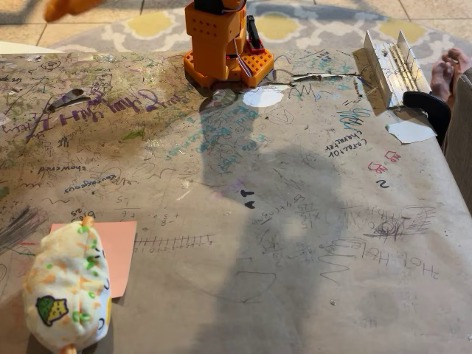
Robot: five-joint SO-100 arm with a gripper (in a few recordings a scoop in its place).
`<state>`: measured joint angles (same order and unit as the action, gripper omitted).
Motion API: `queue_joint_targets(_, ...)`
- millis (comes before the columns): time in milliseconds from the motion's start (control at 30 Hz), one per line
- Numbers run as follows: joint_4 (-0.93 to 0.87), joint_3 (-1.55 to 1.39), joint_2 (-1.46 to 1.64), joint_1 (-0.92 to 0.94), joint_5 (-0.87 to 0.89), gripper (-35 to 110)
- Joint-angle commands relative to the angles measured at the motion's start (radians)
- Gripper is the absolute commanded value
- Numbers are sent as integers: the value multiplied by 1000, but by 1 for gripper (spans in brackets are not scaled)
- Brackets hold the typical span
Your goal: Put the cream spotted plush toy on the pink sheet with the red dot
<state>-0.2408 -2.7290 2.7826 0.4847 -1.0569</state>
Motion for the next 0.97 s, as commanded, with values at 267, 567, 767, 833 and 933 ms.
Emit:
queue_joint_targets(267, -213, -462, 584, -190, 583, 0)
queue_joint_targets(567, -480, -462, 594, -296, 839, 0)
queue_joint_targets(767, -480, -462, 594, -307, 821, 0)
queue_joint_targets(833, -482, -462, 594, -314, 813, 0)
queue_joint_targets(933, -483, -462, 594, -319, 807, 0)
